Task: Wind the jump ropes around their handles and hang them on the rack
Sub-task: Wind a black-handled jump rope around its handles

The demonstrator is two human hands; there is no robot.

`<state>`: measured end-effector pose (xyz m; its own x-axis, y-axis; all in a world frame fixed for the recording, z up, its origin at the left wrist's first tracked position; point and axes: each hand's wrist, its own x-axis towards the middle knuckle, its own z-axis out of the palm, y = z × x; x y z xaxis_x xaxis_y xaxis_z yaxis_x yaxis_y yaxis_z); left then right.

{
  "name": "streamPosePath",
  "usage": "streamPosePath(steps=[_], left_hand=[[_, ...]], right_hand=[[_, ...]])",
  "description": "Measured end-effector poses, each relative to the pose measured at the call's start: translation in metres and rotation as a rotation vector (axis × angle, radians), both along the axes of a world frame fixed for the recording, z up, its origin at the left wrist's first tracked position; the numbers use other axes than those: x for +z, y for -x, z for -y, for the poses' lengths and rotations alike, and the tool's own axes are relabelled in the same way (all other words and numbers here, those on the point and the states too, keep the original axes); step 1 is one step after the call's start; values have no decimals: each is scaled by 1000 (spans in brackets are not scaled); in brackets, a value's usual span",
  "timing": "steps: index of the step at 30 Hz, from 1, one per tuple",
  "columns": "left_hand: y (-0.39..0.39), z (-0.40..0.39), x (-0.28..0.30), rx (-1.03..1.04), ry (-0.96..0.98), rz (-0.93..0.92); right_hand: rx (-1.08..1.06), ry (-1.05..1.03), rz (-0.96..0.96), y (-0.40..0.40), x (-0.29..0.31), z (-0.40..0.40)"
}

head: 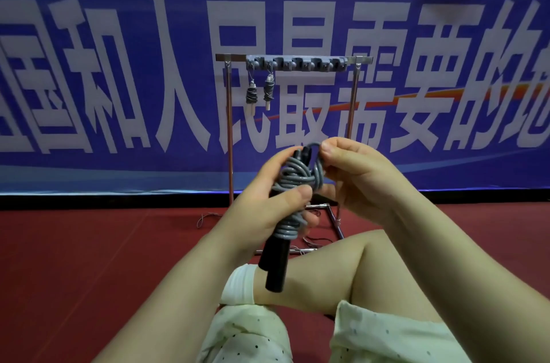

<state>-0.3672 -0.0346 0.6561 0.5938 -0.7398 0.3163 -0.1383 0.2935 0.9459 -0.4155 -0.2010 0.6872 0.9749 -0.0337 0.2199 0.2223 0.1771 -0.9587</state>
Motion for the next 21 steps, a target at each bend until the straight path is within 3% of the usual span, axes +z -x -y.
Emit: streamPosePath(steps=[5,10,15,21], left_hand=[[-14,8,4,26,12,-113],[-25,20,3,-129,18,-237],[-42,30,1,-120,6,-329],[-68,39,0,4,-61,-380]], right_hand=[[-100,-48,-44,-21,-2,7],[-237,-125,-93,-38,7,19],[-377,-117,-120,-58,3,27],[-311,-243,-206,-88,13,34]])
